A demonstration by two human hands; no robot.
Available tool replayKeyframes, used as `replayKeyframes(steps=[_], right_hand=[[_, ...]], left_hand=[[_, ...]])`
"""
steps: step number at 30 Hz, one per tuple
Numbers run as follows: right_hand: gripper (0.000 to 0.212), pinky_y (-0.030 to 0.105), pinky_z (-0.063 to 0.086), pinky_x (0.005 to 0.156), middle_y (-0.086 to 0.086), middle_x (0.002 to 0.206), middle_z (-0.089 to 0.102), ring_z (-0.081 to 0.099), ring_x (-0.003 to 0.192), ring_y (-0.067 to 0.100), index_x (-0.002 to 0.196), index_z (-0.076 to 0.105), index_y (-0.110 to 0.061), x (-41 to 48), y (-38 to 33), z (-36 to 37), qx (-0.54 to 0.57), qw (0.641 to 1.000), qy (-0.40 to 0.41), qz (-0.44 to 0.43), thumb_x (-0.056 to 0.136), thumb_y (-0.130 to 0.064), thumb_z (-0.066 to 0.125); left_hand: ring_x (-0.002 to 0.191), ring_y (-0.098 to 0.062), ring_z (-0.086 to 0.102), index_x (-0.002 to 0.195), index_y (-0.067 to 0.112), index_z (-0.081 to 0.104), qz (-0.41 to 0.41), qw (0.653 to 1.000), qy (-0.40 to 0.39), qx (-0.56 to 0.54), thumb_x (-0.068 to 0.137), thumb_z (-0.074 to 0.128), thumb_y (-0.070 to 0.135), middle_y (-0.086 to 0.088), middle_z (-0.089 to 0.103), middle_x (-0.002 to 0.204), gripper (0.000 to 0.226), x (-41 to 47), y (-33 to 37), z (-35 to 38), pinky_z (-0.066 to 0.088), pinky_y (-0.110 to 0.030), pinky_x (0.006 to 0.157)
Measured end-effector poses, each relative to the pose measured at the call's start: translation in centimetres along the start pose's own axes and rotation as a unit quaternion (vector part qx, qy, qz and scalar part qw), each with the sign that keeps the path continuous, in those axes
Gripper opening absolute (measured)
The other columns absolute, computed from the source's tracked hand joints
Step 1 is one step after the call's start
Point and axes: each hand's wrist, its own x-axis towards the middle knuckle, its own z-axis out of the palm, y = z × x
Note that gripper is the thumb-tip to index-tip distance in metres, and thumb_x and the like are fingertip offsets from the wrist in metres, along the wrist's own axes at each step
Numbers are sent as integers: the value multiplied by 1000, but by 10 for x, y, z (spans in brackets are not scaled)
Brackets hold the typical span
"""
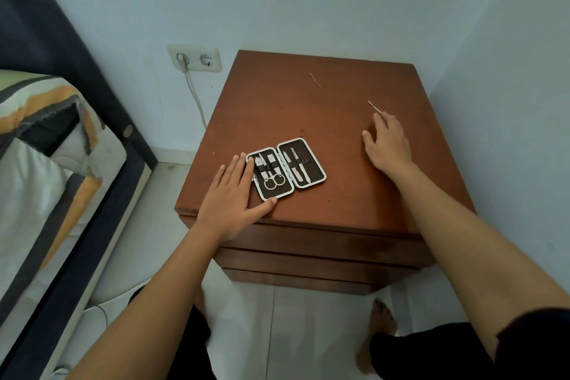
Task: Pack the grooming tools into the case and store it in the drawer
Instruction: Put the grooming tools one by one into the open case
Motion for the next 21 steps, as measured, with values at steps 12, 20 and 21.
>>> replayKeyframes(steps=[12, 20, 21], right_hand=[[36, 43, 28, 112, 19, 142, 46, 38, 134, 33, 129, 48, -2, -33, -7, 7, 60, 996, 11, -72, 95, -14, 42], [19, 24, 40, 87, 11, 102, 73, 62, 98, 27, 99, 72, -6, -98, -17, 4, 171, 976, 107, -80, 84, -4, 60], [18, 25, 40, 88, 10, 101, 73, 62, 98, 25, 97, 72, -7, -101, -17, 2, 176, 976, 103, -76, 84, -5, 61]], left_hand=[[145, -12, -6, 150, 16, 0, -8, 1000, 2, 6, 74, 10, 76, -3, -1, 159, 97, 0, 1, -1, -9, -29, 115], [146, -15, -6, 150, 14, 0, -10, 1000, -13, -2, 69, 5, 78, -5, -2, 159, 103, -2, 5, -5, -7, -32, 117], [146, -15, -6, 150, 14, 0, -10, 1000, -12, -4, 69, 5, 78, -5, -1, 159, 103, -2, 5, -5, -6, -32, 117]])
